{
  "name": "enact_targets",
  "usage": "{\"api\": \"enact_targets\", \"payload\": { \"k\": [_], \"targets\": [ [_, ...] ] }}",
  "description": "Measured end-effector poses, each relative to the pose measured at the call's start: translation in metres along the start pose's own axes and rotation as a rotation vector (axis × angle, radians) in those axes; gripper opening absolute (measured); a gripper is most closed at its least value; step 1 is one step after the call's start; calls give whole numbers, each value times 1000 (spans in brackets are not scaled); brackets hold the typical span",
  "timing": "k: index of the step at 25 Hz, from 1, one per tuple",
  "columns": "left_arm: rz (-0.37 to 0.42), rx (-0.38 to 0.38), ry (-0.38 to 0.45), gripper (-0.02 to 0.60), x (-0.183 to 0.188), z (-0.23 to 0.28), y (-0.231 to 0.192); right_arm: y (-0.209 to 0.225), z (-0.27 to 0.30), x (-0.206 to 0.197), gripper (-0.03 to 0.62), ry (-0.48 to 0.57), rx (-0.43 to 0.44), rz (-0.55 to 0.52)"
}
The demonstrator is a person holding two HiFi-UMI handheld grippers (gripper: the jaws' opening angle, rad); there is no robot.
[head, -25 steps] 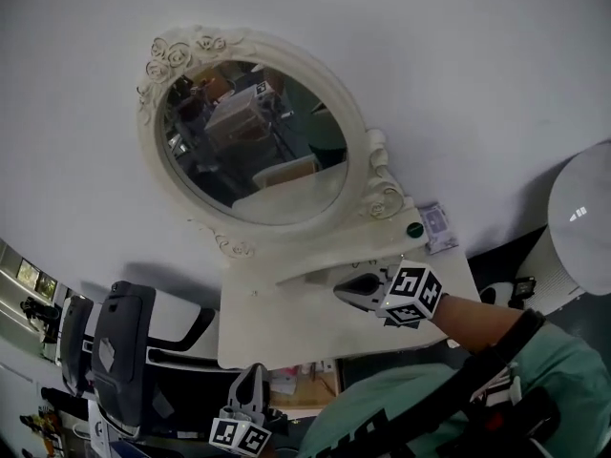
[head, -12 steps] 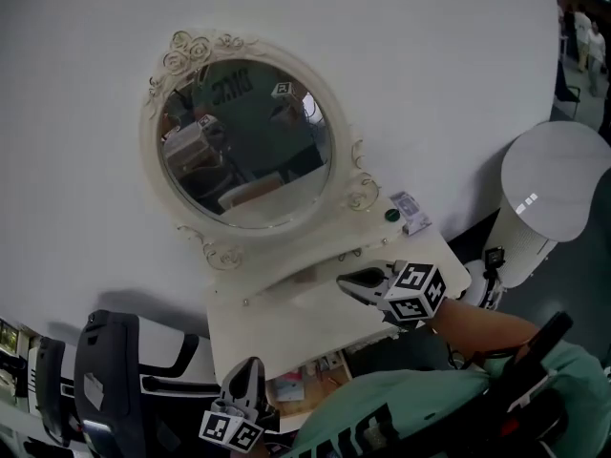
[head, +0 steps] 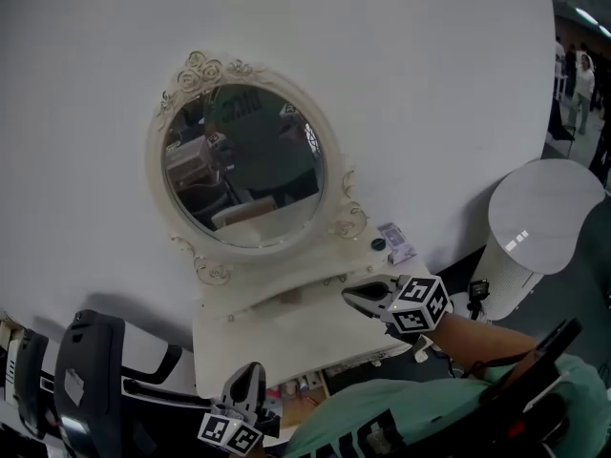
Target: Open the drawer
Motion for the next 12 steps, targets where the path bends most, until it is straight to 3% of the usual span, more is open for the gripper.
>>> {"api": "enact_targets", "payload": {
  "k": [12],
  "targets": [
    [-21, 8, -38, 9, -2, 12, 1, 10, 15, -4, 11, -9, 58, 9]
  ]
}}
Point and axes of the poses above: the fingertips, and each gripper's own axes: z forward along the fingers, y to its right, x out of its top, the point moved 7 cm from there along -z, backward along the fingers, and after that the axes turned 7 degrees about z, right-handed, at the moved point
